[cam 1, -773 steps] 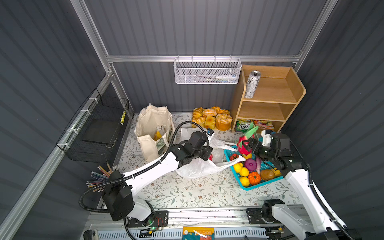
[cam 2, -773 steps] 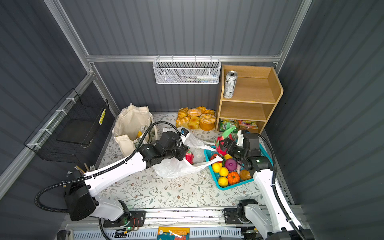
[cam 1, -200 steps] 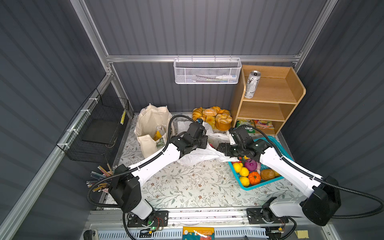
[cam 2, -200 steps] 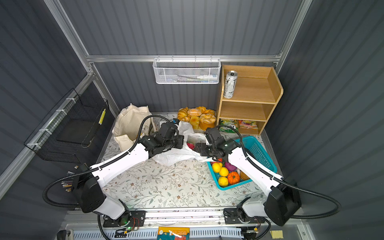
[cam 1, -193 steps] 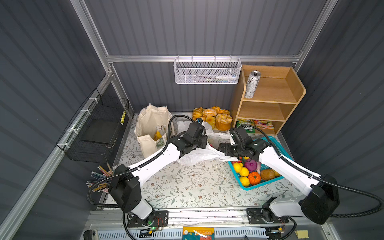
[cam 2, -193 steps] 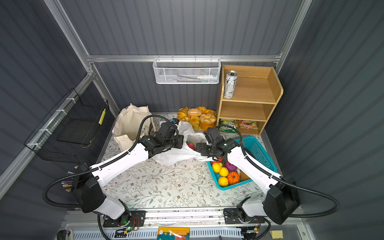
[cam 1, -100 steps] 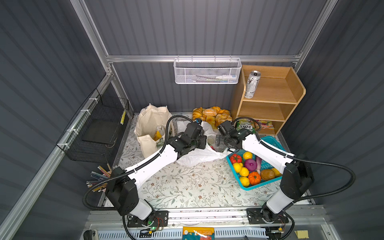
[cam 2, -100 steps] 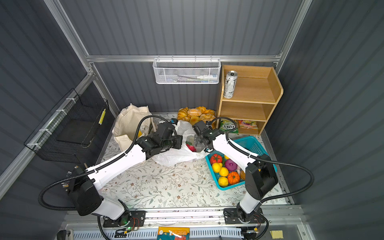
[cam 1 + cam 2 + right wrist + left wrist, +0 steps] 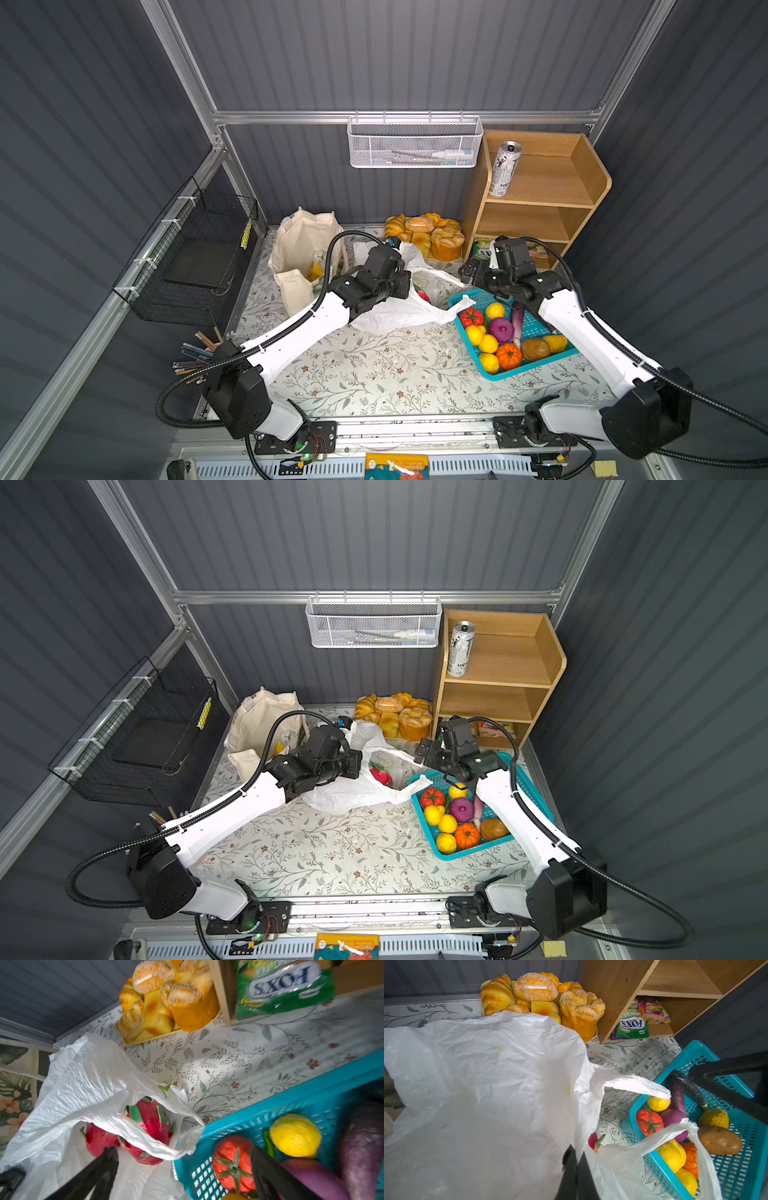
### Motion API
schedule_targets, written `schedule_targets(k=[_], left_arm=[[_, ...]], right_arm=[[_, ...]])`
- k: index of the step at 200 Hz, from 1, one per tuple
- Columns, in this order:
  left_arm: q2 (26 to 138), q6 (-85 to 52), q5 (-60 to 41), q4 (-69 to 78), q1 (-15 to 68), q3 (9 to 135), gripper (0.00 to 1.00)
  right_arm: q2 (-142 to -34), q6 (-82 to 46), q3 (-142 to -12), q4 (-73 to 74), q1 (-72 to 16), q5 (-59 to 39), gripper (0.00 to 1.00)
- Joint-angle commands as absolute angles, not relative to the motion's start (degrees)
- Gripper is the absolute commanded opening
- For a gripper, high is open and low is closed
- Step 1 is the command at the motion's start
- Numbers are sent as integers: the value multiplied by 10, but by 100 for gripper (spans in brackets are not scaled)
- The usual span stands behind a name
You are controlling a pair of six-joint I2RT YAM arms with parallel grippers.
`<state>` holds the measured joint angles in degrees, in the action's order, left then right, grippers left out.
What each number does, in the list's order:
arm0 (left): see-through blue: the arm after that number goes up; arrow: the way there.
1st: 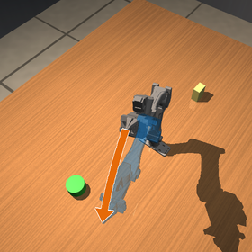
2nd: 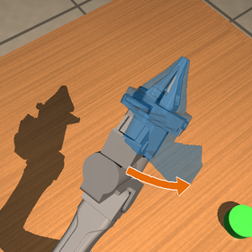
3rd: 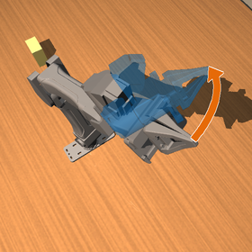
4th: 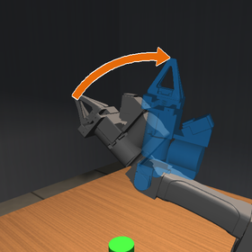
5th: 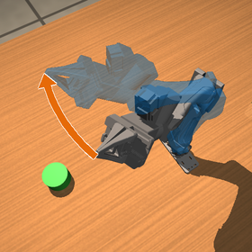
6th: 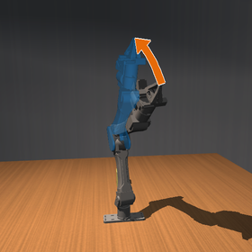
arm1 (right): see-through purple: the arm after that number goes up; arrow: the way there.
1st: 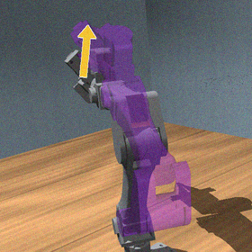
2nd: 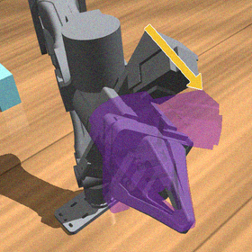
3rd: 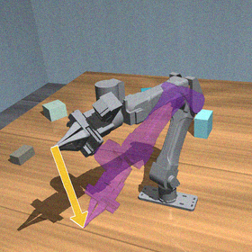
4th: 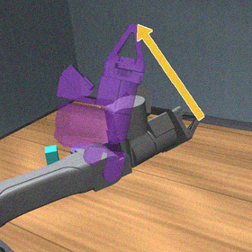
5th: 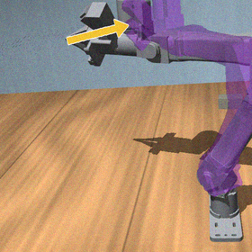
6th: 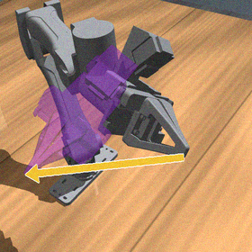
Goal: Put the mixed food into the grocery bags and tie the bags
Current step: 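Lower the dragon fruit into the white bag and open the right gripper, then grasp a bag handle with the right gripper and lift the bag upright with both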
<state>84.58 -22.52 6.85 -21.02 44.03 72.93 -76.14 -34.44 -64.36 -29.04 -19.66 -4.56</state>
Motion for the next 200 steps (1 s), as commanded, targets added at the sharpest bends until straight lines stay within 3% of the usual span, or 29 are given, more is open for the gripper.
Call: schedule_targets(k=[1, 82, 106, 124, 162, 179, 200], left_arm=[[834, -216, 72, -222, 438, 729, 0], [833, -218, 68, -222, 438, 727, 0], [833, -219, 68, -222, 438, 725, 0], [834, -220, 68, -222, 438, 725, 0], [832, -222, 67, -221, 438, 725, 0], [827, -217, 73, -224, 438, 728, 0], [809, -198, 105, -235, 438, 731, 45]], right_arm=[[-783, -341, -628, -244, -191, -149, 99], [-834, -364, -611, -168, -177, -186, 87], [-852, -381, -611, -140, -166, -221, 78], [-865, -391, -615, -124, -163, -237, 60], [-866, -394, -631, -122, -157, -259, 0], [-856, -381, -668, -153, -155, -263, 0], [-853, -358, -747, -210, -155, -279, 0]])
